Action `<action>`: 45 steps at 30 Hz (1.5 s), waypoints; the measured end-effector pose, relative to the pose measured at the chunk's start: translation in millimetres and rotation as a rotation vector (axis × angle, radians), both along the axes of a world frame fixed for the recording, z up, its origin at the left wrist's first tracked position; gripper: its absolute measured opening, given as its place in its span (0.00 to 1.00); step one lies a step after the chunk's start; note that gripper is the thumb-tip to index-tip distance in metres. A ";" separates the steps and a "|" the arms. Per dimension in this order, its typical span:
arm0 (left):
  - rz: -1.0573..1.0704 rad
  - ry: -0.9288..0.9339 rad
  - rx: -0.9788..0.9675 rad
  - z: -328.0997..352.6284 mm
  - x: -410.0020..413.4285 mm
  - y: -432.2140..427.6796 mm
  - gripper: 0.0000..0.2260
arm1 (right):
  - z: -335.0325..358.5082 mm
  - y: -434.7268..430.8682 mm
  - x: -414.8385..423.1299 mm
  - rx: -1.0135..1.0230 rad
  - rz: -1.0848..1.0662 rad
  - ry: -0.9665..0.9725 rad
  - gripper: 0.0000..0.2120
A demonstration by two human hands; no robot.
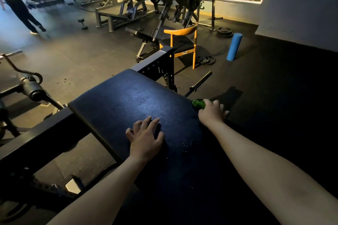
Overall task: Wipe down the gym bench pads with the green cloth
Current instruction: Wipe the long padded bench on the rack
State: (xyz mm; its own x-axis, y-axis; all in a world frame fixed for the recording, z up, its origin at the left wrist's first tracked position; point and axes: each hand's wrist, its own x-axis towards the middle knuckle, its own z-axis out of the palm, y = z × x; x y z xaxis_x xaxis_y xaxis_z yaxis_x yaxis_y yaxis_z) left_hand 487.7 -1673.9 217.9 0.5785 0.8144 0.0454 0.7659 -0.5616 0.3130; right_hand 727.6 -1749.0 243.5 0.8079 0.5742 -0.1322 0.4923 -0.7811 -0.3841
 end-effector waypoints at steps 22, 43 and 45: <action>0.013 -0.021 -0.016 -10.3 12.1 -19.7 0.38 | -12.6 -7.2 2.6 0.074 -0.003 -0.093 0.19; -0.057 -0.220 -0.146 1.5 -0.5 -14.5 0.38 | -4.3 5.4 -47.6 0.069 0.145 -0.060 0.18; -0.087 -0.286 -0.214 3.2 -9.0 -14.5 0.36 | -12.3 2.7 -62.2 0.084 0.184 -0.112 0.17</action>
State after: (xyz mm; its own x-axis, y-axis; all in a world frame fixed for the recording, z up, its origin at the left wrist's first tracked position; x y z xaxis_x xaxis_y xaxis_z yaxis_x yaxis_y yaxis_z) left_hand 478.7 -1688.4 221.1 0.6343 0.7715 0.0493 0.5829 -0.5192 0.6250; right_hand 665.4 -1746.3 231.2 0.6956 0.7184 0.0070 0.6668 -0.6419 -0.3785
